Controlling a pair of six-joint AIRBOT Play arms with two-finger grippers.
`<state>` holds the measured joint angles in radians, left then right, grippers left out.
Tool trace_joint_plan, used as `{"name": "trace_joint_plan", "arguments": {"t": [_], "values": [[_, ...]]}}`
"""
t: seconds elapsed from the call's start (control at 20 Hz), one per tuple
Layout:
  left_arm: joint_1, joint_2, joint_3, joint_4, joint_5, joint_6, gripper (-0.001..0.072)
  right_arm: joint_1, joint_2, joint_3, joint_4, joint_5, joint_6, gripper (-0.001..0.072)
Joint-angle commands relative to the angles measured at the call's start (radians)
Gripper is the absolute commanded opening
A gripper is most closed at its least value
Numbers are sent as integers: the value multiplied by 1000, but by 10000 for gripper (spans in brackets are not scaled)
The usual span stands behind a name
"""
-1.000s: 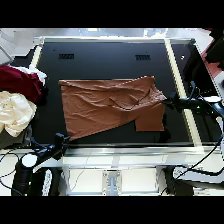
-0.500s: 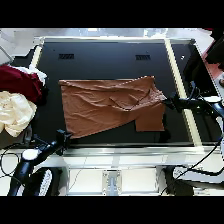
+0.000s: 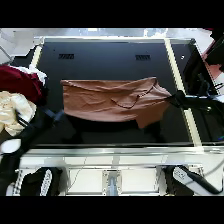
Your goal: Fold the shirts.
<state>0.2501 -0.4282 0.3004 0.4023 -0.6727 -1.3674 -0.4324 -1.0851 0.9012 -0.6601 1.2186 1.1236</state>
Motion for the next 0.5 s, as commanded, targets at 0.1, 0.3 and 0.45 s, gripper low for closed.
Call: {"name": "trace_joint_plan", "arguments": {"t": [0.1, 0.3, 0.45], "values": [[1, 159, 578, 648, -37, -204, 12, 0, 595, 53, -165, 129, 214, 16], [1, -5, 989, 908, -181, -156, 12, 0, 836, 348, -375, -34, 366, 12], [1, -216, 1247, 900, -213, -104, 13, 1, 702, 596, -417, -26, 346, 11]]}}
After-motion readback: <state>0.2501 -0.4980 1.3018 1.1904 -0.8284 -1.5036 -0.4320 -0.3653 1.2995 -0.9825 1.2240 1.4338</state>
